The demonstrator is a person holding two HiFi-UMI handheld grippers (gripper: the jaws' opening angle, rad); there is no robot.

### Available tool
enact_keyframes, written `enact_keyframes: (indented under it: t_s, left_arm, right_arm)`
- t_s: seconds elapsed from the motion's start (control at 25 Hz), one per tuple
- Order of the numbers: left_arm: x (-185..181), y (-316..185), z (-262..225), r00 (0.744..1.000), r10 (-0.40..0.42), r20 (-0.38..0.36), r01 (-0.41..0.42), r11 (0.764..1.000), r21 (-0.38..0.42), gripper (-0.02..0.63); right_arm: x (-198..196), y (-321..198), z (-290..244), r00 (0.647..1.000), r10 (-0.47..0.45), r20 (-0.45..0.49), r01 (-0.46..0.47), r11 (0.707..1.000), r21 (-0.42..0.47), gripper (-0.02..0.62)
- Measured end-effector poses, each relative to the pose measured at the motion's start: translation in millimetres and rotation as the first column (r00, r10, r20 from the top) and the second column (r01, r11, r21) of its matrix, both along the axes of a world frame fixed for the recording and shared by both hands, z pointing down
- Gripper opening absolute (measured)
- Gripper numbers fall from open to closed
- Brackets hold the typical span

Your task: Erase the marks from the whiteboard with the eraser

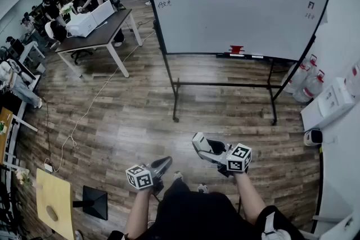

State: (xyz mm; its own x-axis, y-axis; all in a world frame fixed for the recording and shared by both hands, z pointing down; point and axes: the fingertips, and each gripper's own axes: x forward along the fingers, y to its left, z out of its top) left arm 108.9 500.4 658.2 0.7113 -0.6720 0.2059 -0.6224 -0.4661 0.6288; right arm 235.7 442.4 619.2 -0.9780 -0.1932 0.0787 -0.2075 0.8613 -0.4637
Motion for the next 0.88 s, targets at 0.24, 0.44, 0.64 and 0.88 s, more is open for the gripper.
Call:
enact_keyframes:
  t_s: [0.24,0.44,0.64,0.88]
  left_arm:
    - [-13.7,-13.0,3.4,1.0,0.01,-0.017,-0.01,1.0,-0.003,0.017]
    - [-32.4,-33.7,11.3,0.999,0.035,-0.025,-0.036,0.999,-0.013,0.017]
    - [-62.4,-67.6,12.1,0.997,0.045,-0.06,-0.046,0.999,-0.011,0.017]
    - [-113.9,-113.0,15.1,0.996,0.05,-0.074,-0.051,0.999,-0.014,0.017]
  right_arm:
    - [-15.4,-11.7,2.3,1.0,0.002,-0.03,-0.002,1.0,0.006,0.261]
    - [-30.2,-31.4,5.4,0.999,0.032,-0.032,-0.033,0.999,-0.036,0.259]
    - [-59.0,-62.1,9.0,0.997,0.062,-0.035,-0.064,0.995,-0.083,0.259]
    - [-108.3,-105.4,6.2,0.995,0.08,-0.056,-0.083,0.995,-0.057,0.259]
